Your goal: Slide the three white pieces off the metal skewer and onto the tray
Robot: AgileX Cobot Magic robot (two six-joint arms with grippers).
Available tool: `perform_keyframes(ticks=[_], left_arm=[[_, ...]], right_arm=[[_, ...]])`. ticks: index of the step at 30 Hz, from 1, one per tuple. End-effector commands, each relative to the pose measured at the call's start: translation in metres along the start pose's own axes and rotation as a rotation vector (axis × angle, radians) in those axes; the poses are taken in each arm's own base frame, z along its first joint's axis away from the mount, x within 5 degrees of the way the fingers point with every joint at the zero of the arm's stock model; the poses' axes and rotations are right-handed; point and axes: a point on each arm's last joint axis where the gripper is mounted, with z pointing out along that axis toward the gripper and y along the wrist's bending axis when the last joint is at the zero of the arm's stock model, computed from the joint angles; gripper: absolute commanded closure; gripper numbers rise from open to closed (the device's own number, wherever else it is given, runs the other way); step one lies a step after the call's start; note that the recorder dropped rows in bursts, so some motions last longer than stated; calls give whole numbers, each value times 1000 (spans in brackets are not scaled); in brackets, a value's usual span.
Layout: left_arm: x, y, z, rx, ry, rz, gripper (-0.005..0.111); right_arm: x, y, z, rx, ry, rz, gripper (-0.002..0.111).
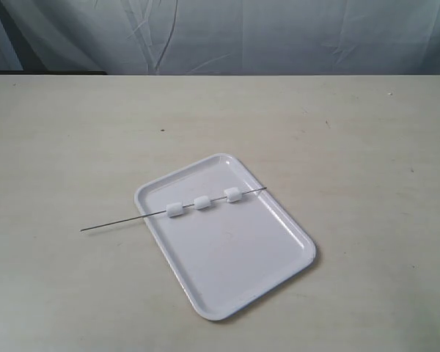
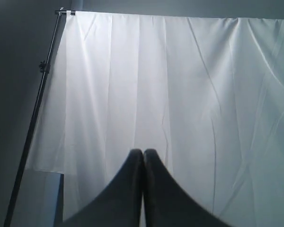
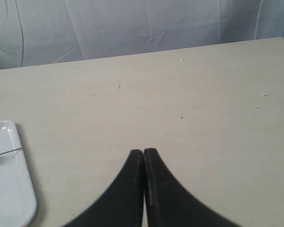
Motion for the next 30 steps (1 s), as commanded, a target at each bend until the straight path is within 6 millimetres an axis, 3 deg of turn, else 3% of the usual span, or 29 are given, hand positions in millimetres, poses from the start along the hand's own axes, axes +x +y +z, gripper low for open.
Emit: perform_keyframes(ticks=[1, 5, 9, 13, 16, 21, 23, 26, 30], left_arm=[[3, -3, -1, 36, 34, -103, 107], [20, -7, -2, 59, 257, -169, 107], [12, -15, 5, 140, 338, -102, 107], [9, -24, 26, 246, 518, -5, 107], [33, -29, 40, 291, 781, -118, 107], [65, -38, 55, 393, 1045, -264, 107], [73, -35, 64, 328, 1100, -323, 107], [77, -16, 80, 29, 1067, -377, 107], [79, -2, 85, -113, 1028, -311, 107]], right_arm=[[0, 0, 0, -2, -4, -7, 109], [0, 0, 0, -2, -4, -7, 109], [0, 0, 0, -2, -7, -7, 109], [0, 0, 0, -2, -7, -7, 109], [0, 0, 0, -2, -7, -7, 109], [0, 0, 0, -1, -4, -7, 109], [0, 0, 0, -1, -4, -7, 109], [0, 0, 0, -1, -4, -7, 109], [0, 0, 0, -1, -4, -7, 109]])
